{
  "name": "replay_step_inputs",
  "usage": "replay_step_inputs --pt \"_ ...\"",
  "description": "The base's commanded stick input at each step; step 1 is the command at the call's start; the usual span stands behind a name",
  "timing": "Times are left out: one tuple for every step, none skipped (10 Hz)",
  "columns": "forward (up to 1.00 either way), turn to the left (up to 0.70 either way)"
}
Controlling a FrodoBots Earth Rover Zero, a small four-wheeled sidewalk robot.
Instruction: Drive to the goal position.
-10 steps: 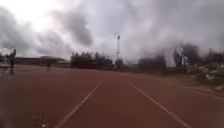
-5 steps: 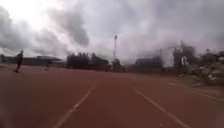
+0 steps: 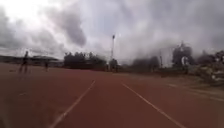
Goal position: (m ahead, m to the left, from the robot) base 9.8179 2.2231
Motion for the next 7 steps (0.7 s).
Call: replay_step_inputs --pt "0.85 0.00" --pt "0.85 0.00" --pt "0.85 0.00" --pt "0.85 0.00" --pt "0.85 0.00" --pt "0.85 0.00" --pt "0.85 0.00"
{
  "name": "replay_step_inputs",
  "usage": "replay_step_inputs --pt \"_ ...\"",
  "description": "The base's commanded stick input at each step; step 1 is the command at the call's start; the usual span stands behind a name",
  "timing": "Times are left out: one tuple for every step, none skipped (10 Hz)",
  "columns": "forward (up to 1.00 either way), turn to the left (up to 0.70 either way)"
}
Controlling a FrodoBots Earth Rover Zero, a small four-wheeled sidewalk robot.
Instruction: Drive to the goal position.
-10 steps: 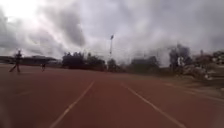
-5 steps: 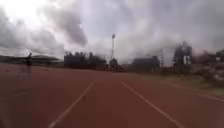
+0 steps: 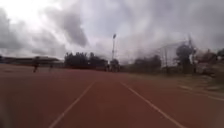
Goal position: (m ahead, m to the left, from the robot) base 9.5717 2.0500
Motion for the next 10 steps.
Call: replay_step_inputs --pt "0.85 0.00" --pt "0.85 0.00" --pt "0.85 0.00" --pt "0.85 0.00" --pt "0.85 0.00" --pt "0.85 0.00" --pt "0.85 0.00" --pt "0.85 0.00" --pt "0.85 0.00" --pt "0.85 0.00"
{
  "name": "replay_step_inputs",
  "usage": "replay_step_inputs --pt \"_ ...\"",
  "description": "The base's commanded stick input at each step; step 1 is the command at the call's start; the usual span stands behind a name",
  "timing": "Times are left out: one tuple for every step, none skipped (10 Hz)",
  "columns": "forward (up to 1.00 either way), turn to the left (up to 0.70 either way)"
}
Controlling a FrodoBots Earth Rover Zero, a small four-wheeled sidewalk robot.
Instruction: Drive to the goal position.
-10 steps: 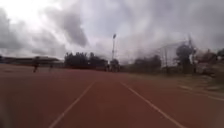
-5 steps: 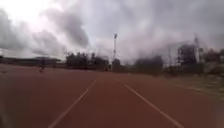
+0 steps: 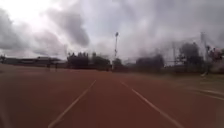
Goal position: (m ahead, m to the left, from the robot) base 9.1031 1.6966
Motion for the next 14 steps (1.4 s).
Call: replay_step_inputs --pt "0.85 0.00" --pt "0.85 0.00" --pt "0.85 0.00" --pt "0.85 0.00" --pt "0.85 -0.34" --pt "0.85 -0.34" --pt "0.85 -0.34" --pt "0.85 -0.34" --pt "0.85 -0.33" --pt "0.85 -0.30" --pt "0.85 0.00" --pt "0.85 0.00" --pt "0.85 0.00" --pt "0.85 0.00"
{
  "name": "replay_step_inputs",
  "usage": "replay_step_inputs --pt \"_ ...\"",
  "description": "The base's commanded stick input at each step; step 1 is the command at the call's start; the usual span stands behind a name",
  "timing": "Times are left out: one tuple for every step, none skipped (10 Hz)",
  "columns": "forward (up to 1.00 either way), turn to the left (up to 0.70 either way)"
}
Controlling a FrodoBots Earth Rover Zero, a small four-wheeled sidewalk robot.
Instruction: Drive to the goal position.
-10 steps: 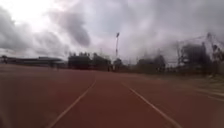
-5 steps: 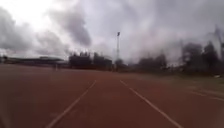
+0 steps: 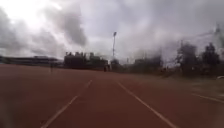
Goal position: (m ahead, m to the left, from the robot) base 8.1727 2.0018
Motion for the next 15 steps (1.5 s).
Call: replay_step_inputs --pt "0.85 0.00" --pt "0.85 0.00" --pt "0.85 0.00" --pt "0.85 0.00" --pt "0.85 0.00" --pt "0.85 0.00" --pt "0.85 0.00" --pt "0.85 0.00" --pt "0.85 0.00" --pt "0.85 0.00" --pt "0.85 0.00" --pt "0.85 0.00" --pt "0.85 0.00" --pt "0.85 0.00" --pt "0.85 0.00"
